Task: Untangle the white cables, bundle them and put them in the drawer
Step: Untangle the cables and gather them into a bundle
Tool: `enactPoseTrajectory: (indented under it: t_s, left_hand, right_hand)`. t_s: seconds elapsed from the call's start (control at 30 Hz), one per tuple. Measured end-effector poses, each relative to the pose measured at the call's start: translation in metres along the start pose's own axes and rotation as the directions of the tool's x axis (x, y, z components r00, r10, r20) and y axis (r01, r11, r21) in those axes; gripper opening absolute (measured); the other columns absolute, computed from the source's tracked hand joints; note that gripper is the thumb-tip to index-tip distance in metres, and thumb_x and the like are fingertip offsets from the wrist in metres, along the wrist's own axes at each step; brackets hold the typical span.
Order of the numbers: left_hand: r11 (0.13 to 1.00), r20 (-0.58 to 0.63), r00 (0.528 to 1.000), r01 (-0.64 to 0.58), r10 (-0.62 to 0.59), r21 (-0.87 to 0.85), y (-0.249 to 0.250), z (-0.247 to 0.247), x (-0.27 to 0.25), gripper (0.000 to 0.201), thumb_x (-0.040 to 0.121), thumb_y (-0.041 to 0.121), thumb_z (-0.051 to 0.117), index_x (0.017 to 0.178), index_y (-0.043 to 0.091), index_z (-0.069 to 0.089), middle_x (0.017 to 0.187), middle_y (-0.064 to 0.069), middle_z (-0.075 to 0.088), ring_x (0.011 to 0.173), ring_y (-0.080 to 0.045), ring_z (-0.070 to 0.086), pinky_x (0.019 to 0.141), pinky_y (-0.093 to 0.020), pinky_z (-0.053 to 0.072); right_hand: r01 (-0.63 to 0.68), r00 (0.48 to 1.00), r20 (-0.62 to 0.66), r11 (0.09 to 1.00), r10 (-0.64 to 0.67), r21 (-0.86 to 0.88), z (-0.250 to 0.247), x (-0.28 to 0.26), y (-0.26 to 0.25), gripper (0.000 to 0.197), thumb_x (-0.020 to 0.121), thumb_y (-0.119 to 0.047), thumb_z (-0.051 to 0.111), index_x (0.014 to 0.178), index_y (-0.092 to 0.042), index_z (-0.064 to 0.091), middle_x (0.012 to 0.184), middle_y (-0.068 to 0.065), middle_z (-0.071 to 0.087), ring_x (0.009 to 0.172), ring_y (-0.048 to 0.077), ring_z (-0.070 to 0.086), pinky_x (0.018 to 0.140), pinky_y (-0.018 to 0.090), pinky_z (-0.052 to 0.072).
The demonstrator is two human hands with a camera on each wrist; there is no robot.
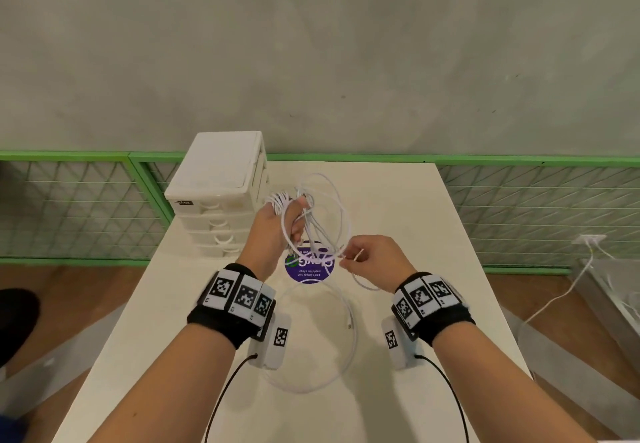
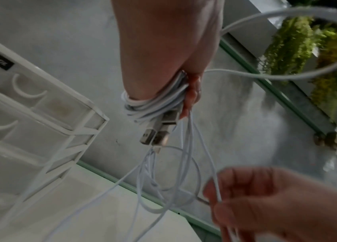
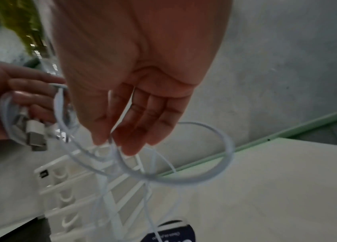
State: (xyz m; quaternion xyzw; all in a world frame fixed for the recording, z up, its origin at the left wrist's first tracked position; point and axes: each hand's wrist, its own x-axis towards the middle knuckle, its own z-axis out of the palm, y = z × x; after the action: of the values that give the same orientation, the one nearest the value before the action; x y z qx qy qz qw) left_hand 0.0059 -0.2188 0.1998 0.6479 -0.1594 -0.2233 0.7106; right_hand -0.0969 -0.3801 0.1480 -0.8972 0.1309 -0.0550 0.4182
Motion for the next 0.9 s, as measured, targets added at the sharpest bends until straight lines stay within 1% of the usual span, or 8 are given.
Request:
enactPoseTrajectory:
  t_s: [0.1, 0.2, 0.27, 0.37, 0.47, 0.67, 0.8, 0.9]
  left_hand:
    - [0.996, 0.046, 0.999, -0.008, 0.004, 0.092, -0.005, 0.011, -0.004, 0.018, 0.096, 0.021, 0.055, 0.084, 0.008, 0.05, 0.048, 0.003, 0.04, 0.042, -0.011, 0.037, 0.044, -0.023, 0.032]
    - [0.989, 0.062, 0.998, -0.001, -0.008, 0.148, -0.005, 0.016, -0.005, 0.018, 0.09, 0.019, 0.065, 0.087, 0.005, 0.054, 0.053, -0.001, 0.048, 0.045, -0.015, 0.044, 0.048, -0.026, 0.035]
    - [0.981, 0.07, 0.997, 0.01, -0.024, 0.196, -0.006, 0.015, -0.004, 0.022, 0.078, 0.018, 0.073, 0.087, 0.003, 0.059, 0.066, -0.014, 0.055, 0.057, -0.022, 0.05, 0.056, -0.034, 0.04]
    - [0.978, -0.04, 0.999, 0.035, -0.027, 0.204, -0.006, 0.01, -0.001, 0.023, 0.077, 0.01, 0.073, 0.092, 0.0, 0.06, 0.075, -0.017, 0.06, 0.062, -0.022, 0.057, 0.059, -0.031, 0.046]
    - [0.991, -0.184, 0.983, 0.01, 0.015, 0.132, 0.004, -0.002, 0.001, 0.007, 0.086, 0.004, 0.064, 0.082, 0.006, 0.058, 0.056, 0.0, 0.055, 0.041, -0.007, 0.05, 0.041, -0.018, 0.039]
    - [0.998, -0.169, 0.985, -0.036, 0.027, -0.048, 0.018, -0.028, 0.005, 0.018, 0.086, -0.002, 0.06, 0.073, 0.011, 0.056, 0.046, 0.005, 0.045, 0.039, -0.008, 0.037, 0.038, -0.018, 0.032]
    - [0.983, -0.091, 0.996, -0.013, -0.004, -0.182, 0.022, -0.037, 0.005, 0.012, 0.08, 0.002, 0.056, 0.072, 0.01, 0.052, 0.04, 0.007, 0.036, 0.035, -0.008, 0.03, 0.038, -0.019, 0.028]
    - [0.976, -0.073, 0.997, -0.008, -0.008, -0.219, 0.022, -0.039, 0.004, 0.012, 0.079, 0.003, 0.052, 0.071, 0.011, 0.052, 0.038, 0.008, 0.036, 0.033, -0.008, 0.03, 0.036, -0.018, 0.031]
  right_hand:
    - [0.087, 0.996, 0.01, 0.996, -0.087, 0.024, 0.003, 0.004, -0.014, 0.025, 0.08, -0.017, 0.069, 0.105, -0.022, 0.066, 0.074, -0.01, 0.062, 0.064, -0.002, 0.054, 0.064, 0.01, 0.039]
    - [0.152, 0.988, -0.001, 0.969, -0.155, 0.195, 0.006, 0.007, -0.026, 0.027, 0.085, -0.01, 0.059, 0.11, -0.02, 0.06, 0.076, 0.003, 0.068, 0.067, 0.012, 0.062, 0.067, 0.019, 0.046]
    - [0.183, 0.983, -0.047, 0.95, -0.176, 0.252, 0.008, 0.007, -0.029, 0.027, 0.088, -0.004, 0.05, 0.106, -0.019, 0.061, 0.073, -0.001, 0.065, 0.059, 0.003, 0.059, 0.062, 0.02, 0.047]
    - [0.126, 0.991, -0.058, 0.979, -0.119, 0.161, 0.011, 0.004, -0.024, 0.035, 0.092, -0.001, 0.043, 0.114, -0.017, 0.065, 0.086, -0.004, 0.063, 0.069, -0.002, 0.056, 0.069, 0.019, 0.043]
    - [0.08, 0.997, 0.013, 0.997, -0.08, -0.015, 0.017, -0.003, -0.005, 0.035, 0.093, -0.009, 0.042, 0.114, -0.023, 0.066, 0.098, -0.004, 0.064, 0.088, 0.01, 0.056, 0.075, 0.022, 0.04]
    - [-0.188, 0.969, -0.143, 0.977, 0.201, 0.099, 0.016, -0.007, 0.042, 0.033, 0.091, -0.003, 0.04, 0.106, -0.017, 0.066, 0.073, -0.004, 0.058, 0.066, 0.015, 0.051, 0.055, 0.012, 0.037]
    - [-0.409, 0.912, -0.002, 0.908, 0.411, -0.095, 0.009, -0.005, 0.058, 0.037, 0.094, -0.007, 0.038, 0.128, -0.014, 0.052, 0.116, 0.014, 0.06, 0.101, 0.028, 0.057, 0.078, 0.026, 0.042]
    - [-0.373, 0.921, -0.172, 0.92, 0.351, -0.122, 0.005, -0.003, 0.05, 0.04, 0.095, -0.015, 0.044, 0.134, -0.013, 0.045, 0.127, 0.015, 0.049, 0.112, 0.029, 0.053, 0.092, 0.032, 0.041]
